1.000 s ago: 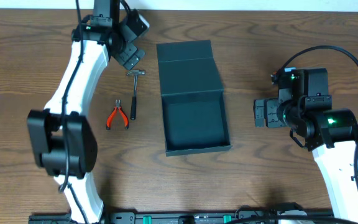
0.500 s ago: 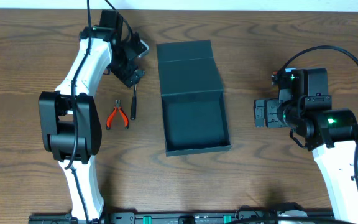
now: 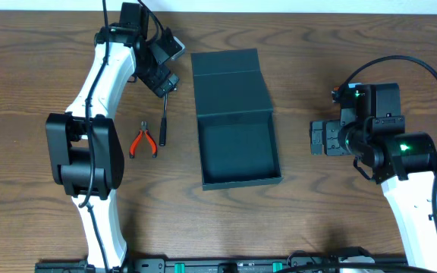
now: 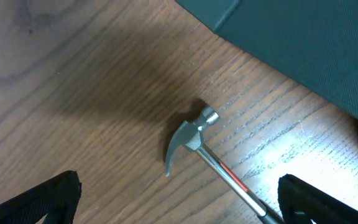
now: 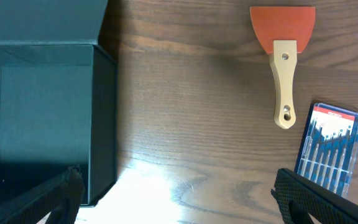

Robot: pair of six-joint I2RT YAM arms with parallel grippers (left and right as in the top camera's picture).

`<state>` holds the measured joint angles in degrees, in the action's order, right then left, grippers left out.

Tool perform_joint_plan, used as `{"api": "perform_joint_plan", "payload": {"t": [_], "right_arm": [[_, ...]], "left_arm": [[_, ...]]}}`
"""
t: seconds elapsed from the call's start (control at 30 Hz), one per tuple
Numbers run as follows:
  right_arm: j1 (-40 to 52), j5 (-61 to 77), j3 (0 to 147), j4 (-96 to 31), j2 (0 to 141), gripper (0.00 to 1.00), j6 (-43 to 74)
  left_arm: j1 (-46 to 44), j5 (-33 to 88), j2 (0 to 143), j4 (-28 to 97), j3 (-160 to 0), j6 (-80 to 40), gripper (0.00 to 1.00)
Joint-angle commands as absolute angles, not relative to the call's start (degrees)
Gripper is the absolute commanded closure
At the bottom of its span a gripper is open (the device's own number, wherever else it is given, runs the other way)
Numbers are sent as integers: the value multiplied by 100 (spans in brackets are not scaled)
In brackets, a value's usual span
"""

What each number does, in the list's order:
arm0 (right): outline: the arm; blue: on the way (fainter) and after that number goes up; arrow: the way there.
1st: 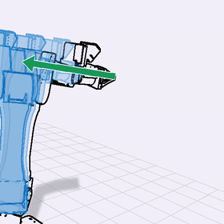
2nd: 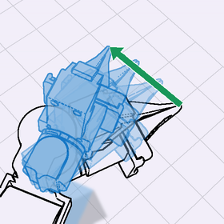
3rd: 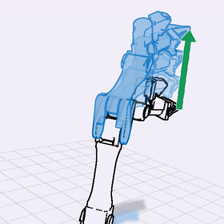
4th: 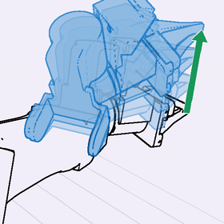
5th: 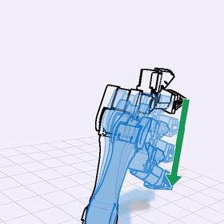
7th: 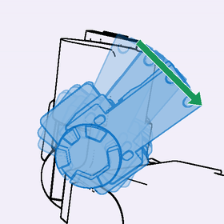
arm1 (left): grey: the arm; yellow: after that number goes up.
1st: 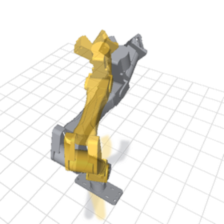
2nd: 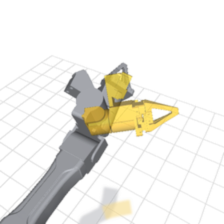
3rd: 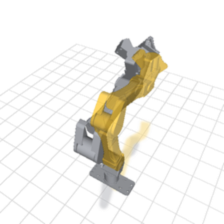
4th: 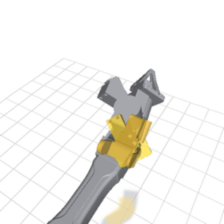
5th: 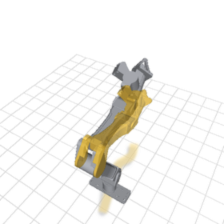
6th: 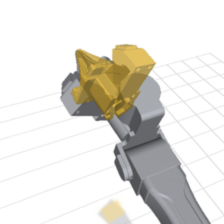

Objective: Pack container
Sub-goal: 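Lower the left gripper onto the hammer head and close it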

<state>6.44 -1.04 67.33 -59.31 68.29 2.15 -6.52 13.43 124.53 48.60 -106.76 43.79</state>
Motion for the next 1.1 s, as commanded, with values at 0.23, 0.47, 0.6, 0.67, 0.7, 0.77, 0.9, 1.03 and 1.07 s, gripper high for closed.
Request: {"api": "perform_joint_plan", "payload": {"t": [0.23,0.47,0.6,0.67,0.7,0.77,0.9,1.03,1.07], "right_arm": [[598,-121,6836,-5944,6853,1,276],[598,-121,6836,-5983,6853,1,276],[598,-121,6836,-5986,6853,1,276],[598,-121,6836,-5986,6853,1,276],[598,-121,6836,-5986,6853,1,276],[598,-121,6836,-5983,6853,1,276],[598,-123,6836,-5986,6853,1,276],[598,-123,6836,-5990,6853,1,276],[598,-123,6836,-5999,6853,1,276]], "left_arm": [[-683,1435,12835,4860,-10739,4475,1],[-683,1435,13192,4853,-10739,4475,1],[-683,1435,13327,4775,-10737,4475,1],[-690,1435,13369,4744,-10737,4475,1],[-694,1435,13375,4731,-10737,4477,1],[-701,1437,13378,4720,-10737,4477,1],[-698,1437,13378,4720,-10737,4477,0],[-709,1437,13378,4823,-10737,4477,4],[-709,1437,13378,4869,-10737,4475,4]]}}
